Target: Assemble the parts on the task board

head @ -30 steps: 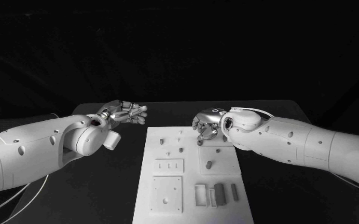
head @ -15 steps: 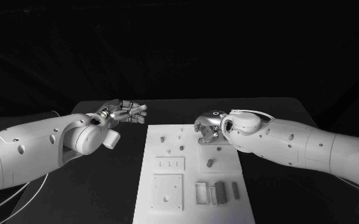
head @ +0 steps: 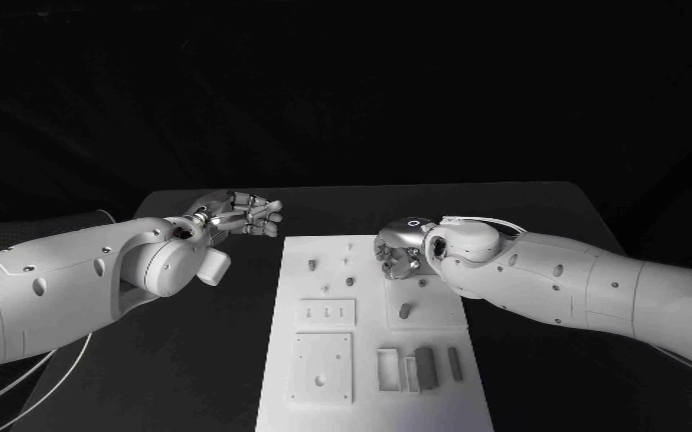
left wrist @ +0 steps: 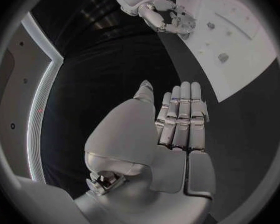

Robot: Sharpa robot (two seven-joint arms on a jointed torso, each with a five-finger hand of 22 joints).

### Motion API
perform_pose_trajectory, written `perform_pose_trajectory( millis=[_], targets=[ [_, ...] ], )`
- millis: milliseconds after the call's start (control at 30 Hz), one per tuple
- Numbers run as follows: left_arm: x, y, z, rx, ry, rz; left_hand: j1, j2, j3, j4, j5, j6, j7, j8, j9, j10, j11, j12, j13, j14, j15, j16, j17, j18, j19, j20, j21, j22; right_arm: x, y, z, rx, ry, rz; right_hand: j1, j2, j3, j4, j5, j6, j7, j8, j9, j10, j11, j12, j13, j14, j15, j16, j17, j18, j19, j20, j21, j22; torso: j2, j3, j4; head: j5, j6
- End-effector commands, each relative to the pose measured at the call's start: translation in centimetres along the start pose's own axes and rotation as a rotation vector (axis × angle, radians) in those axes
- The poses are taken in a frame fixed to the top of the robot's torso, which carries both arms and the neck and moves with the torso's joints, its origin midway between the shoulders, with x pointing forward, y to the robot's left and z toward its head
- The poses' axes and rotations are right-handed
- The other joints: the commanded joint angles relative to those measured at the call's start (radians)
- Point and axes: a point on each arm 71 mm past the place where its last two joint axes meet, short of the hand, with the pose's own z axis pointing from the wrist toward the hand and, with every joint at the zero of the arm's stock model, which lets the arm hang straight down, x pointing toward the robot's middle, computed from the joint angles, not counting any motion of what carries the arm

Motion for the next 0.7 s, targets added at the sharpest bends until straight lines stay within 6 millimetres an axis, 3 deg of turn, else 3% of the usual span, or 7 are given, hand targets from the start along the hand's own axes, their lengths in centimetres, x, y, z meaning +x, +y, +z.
perform_pose_trajectory(
  millis=[33, 700],
  targets=[
    [0.27, -0.17, 0.03, 0.007, 0.021, 0.000, -0.011, 0.000, -0.007, 0.000, -0.004, 0.008, 0.009, -0.007, -0.001, 0.005, 0.001, -0.007, -0.001, 0.007, -0.001, -0.007, 0.002, 0.004, 0.004, -0.002, -0.005, -0.002, 0.02, 0.15, 0.10, -0.003, -0.011, -0.037, 0.003, 0.009, -0.004, -0.004, -0.002, 0.011, 0.000, 0.005, 0.002, 0.014, -0.003, 0.005, 0.008, 0.000, -0.010, 0.006, -0.002, 0.092, -0.002, -0.005, 0.006, 0.022, 0.009, 0.0027, 0.0020, -0.001, 0.002],
    [0.35, -0.10, 0.20, -0.005, 0.032, 0.001, -0.015, 0.000, -0.008, 0.000, -0.004, 0.008, 0.010, -0.010, -0.004, 0.007, 0.002, -0.013, -0.002, 0.008, -0.001, -0.012, 0.005, 0.000, 0.005, -0.005, -0.008, -0.004, 0.24, 0.01, 0.05, 0.007, -0.002, -0.077, 0.027, 0.027, -0.006, -0.005, -0.002, 0.043, -0.006, 0.021, 0.015, 0.052, -0.017, 0.009, 0.044, 0.004, -0.023, 0.017, -0.014, 0.092, -0.001, -0.009, 0.016, 0.021, 0.023, 0.0053, 0.0032, -0.004, 0.001]
  ],
)
